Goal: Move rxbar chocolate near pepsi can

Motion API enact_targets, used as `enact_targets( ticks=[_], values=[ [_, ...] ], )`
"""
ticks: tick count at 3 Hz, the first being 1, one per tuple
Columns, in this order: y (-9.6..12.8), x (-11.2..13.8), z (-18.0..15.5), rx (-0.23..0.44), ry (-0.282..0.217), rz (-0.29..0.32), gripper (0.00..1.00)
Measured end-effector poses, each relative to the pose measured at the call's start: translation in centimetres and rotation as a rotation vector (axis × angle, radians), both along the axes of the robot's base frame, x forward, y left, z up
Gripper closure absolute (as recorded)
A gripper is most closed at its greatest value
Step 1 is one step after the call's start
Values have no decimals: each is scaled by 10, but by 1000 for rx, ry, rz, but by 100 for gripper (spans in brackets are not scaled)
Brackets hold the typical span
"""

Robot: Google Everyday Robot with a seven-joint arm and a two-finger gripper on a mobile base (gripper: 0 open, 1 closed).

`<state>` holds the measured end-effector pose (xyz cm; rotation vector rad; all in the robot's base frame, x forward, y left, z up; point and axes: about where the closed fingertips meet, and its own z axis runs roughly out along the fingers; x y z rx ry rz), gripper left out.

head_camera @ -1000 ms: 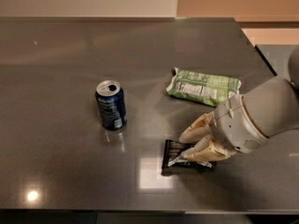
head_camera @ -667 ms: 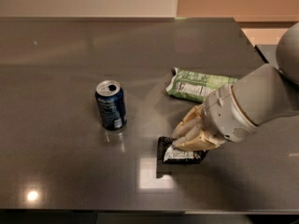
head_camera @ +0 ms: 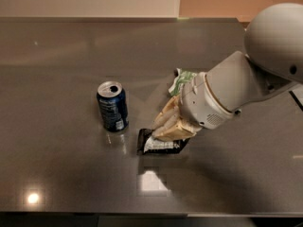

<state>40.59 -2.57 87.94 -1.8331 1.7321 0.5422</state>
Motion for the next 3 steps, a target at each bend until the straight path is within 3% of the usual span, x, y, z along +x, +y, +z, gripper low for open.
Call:
enact_targets(
  ticks=[1,2,3],
  values=[
    [20,9,2,20,0,20,100],
    [35,21,2,34,-1,21,82],
    [43,33,1,45,-3,9,57]
  ],
)
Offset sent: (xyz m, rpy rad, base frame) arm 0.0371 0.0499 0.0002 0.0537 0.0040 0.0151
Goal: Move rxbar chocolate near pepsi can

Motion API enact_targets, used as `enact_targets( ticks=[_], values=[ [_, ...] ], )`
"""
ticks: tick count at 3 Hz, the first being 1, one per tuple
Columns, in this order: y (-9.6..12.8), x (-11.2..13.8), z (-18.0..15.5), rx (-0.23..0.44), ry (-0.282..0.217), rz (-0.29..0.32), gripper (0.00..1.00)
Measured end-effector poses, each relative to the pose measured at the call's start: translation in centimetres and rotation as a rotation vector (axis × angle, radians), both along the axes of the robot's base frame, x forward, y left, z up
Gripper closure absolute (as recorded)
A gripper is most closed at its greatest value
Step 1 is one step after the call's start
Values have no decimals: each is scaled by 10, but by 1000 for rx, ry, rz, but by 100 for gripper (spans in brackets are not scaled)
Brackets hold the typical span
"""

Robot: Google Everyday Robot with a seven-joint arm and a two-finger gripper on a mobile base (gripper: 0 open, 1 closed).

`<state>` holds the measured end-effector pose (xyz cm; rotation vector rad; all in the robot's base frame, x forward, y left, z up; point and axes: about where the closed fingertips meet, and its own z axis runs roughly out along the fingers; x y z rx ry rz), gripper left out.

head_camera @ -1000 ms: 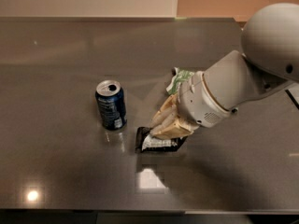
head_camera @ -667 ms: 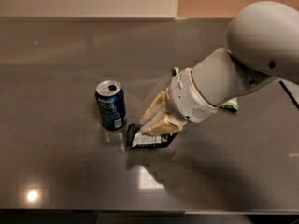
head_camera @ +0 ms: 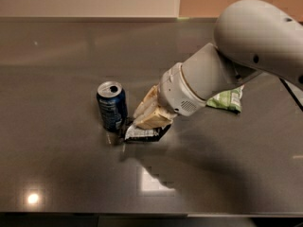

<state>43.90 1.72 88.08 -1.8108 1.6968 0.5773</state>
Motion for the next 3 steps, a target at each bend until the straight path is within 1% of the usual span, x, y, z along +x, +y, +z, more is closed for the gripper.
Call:
enact_targets(
  ticks=[1,2,3],
  values=[
    [2,9,-2,3,-3,-12,35],
    [3,7,-2,2,-4,-9,12],
    [5,7,-1,1,-5,-6,0]
  ],
)
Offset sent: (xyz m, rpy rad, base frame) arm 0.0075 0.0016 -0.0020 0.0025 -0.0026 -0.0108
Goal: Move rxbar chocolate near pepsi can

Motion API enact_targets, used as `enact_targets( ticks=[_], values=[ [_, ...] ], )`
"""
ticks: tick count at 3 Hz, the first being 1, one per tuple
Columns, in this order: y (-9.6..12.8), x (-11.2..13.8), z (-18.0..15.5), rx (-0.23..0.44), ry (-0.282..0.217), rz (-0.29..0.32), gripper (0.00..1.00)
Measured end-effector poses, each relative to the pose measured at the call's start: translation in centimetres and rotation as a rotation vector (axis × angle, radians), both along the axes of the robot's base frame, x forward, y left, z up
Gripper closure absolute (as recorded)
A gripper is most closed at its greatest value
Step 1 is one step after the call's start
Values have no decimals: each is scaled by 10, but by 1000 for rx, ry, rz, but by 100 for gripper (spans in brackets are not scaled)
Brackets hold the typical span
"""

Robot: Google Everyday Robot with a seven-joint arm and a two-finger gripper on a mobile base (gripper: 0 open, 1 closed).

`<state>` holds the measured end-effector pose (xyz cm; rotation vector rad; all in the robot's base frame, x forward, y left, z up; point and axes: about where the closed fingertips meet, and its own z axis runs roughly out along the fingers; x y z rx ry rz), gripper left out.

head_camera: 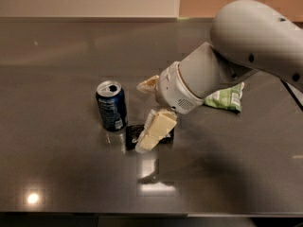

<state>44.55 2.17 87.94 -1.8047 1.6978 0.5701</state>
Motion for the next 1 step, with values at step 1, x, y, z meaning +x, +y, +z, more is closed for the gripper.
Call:
enact_targets(
  ticks=[1],
  values=[
    [0,0,0,0,0,0,0]
  ],
)
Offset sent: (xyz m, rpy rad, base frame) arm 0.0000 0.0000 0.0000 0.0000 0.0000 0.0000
